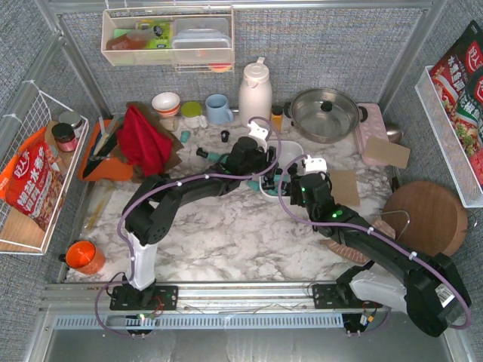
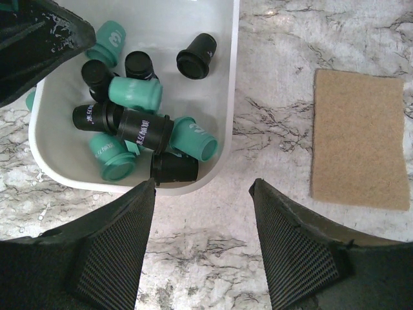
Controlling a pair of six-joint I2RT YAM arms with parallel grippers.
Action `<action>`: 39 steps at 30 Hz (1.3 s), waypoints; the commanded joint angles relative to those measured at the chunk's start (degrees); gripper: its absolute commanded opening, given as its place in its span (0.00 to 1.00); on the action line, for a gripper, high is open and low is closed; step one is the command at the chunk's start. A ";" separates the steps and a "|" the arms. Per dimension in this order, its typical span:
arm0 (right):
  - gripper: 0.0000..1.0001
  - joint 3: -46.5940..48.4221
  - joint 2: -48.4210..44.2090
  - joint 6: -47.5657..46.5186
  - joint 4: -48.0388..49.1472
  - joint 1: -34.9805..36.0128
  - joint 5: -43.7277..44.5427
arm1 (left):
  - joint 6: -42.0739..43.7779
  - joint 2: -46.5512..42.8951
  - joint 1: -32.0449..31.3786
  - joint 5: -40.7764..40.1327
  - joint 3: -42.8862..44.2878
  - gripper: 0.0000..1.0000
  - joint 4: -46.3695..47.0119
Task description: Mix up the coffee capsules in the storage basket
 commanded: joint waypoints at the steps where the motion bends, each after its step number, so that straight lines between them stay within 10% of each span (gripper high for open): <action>1: 0.67 0.48 0.01 0.32 -0.02 -0.03 -0.02 | 0.20 -0.58 -0.03 -0.88 -0.32 0.68 0.98; 25: 0.61 3.53 5.81 -5.50 5.50 0.23 -18.54 | 0.73 -36.90 -0.01 -32.44 -35.50 0.76 2.46; 39: 0.60 35.62 32.48 -18.50 -15.15 3.07 -30.97 | 3.54 -44.91 -0.01 -43.84 -49.35 0.77 10.74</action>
